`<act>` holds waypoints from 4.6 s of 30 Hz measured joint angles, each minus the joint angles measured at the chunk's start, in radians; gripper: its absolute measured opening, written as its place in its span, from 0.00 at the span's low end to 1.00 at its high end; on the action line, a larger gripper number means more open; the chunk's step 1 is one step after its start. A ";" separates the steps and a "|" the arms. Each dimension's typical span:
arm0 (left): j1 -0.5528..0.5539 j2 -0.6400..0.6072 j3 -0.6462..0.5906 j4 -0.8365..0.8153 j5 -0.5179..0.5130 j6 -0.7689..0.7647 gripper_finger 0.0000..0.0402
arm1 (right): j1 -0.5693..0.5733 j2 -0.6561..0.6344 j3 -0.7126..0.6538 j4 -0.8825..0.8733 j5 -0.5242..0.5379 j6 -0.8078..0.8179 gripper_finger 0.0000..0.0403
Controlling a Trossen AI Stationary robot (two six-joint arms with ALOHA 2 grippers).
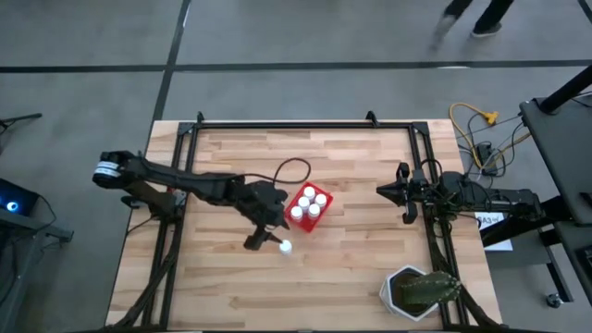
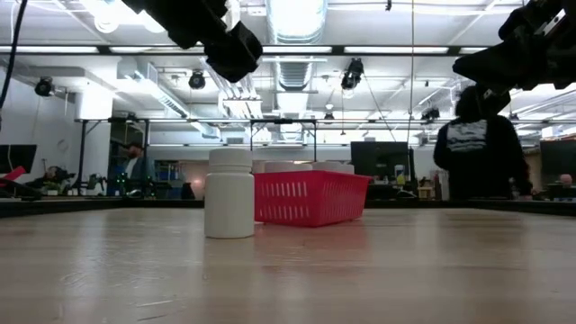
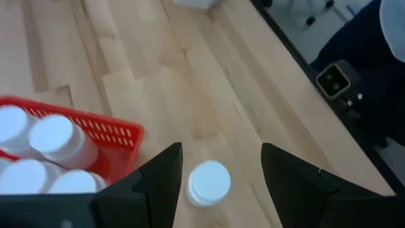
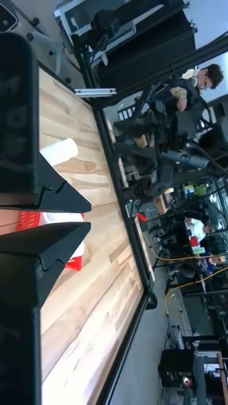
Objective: Pick and place pill bottles into a basket
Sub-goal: Put the top white pill bottle into the red basket
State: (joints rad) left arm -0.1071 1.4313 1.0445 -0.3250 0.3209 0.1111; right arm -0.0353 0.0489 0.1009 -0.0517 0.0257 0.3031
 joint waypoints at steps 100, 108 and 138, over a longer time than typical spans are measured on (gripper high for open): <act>0.134 0.188 -0.036 0.133 -0.225 0.000 0.49 | 0.000 0.006 0.000 0.004 0.001 -0.015 0.07; 0.134 0.231 -0.028 0.133 -0.220 0.000 0.49 | 0.000 0.006 0.000 0.004 0.001 -0.015 0.07; 0.132 0.290 -0.019 0.144 -0.230 0.000 0.49 | 0.000 0.006 0.000 0.005 0.001 -0.004 0.07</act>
State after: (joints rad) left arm 0.0250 1.7218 1.0260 -0.1809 0.0905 0.1108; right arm -0.0353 0.0547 0.1009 -0.0471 0.0270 0.2993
